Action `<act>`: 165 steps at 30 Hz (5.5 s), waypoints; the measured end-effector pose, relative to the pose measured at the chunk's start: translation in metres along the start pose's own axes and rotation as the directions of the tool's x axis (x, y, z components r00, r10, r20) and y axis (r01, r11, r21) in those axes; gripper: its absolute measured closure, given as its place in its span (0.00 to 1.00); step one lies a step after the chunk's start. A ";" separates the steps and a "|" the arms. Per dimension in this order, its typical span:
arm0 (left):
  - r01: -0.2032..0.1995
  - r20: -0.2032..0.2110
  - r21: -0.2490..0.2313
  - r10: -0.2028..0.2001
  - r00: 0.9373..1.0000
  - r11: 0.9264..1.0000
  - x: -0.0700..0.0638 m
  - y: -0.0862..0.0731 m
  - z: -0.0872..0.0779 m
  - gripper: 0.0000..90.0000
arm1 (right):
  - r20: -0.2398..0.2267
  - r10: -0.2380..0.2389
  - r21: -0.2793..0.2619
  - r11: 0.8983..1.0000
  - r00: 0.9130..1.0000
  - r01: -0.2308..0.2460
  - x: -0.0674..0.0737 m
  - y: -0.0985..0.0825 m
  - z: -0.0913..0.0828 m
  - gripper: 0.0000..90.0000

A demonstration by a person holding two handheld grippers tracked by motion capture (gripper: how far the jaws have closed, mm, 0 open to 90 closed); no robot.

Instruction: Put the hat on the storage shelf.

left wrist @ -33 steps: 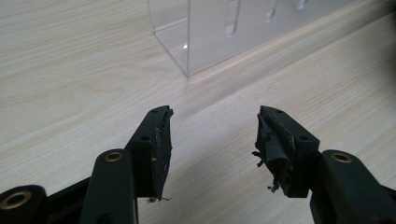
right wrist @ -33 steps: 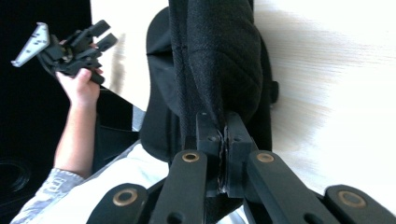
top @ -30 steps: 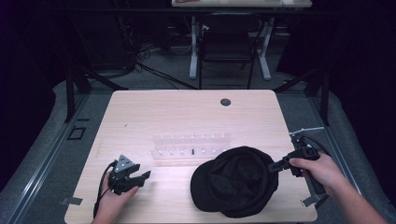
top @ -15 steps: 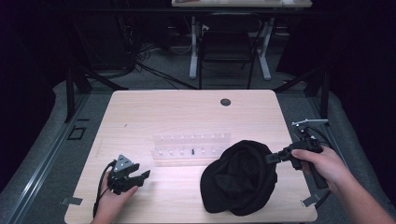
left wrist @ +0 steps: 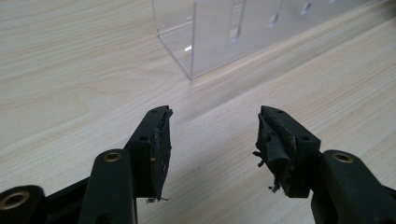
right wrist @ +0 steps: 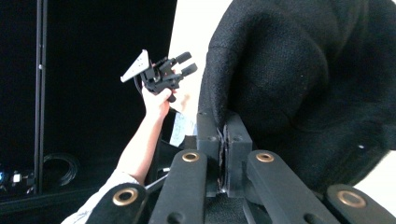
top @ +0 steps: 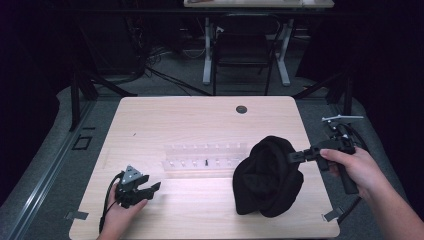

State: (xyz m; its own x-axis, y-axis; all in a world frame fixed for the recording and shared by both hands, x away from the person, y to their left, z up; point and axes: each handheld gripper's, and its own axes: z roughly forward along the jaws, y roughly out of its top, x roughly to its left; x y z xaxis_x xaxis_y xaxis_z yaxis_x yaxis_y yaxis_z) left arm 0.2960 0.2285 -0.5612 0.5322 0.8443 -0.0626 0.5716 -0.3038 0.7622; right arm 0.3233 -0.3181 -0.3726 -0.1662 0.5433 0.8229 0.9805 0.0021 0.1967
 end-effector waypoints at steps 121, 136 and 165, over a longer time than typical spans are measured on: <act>-0.008 0.017 -0.016 0.008 1.000 1.000 0.000 0.003 -0.002 0.48 | -0.027 -0.127 -0.120 0.985 0.992 0.123 0.100 0.118 0.081 0.98; -0.015 0.092 -0.087 0.023 0.995 0.996 -0.018 0.024 -0.005 0.52 | -0.071 -0.133 -0.113 0.986 0.989 0.125 0.099 0.117 0.098 0.97; -0.134 0.113 -0.123 0.148 0.983 0.983 -0.063 0.087 0.004 0.58 | -0.103 -0.132 -0.134 0.984 0.986 0.118 0.103 0.118 0.108 0.95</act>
State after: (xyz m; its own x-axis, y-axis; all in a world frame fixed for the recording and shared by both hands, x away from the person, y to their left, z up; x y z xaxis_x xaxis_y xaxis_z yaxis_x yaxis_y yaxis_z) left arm 0.3142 0.1470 -0.4937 0.6780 0.7348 -0.0210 0.4136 -0.3578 0.8372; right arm 0.4334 -0.1717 -0.3221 -0.3041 0.4489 0.8403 0.9310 -0.0468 0.3619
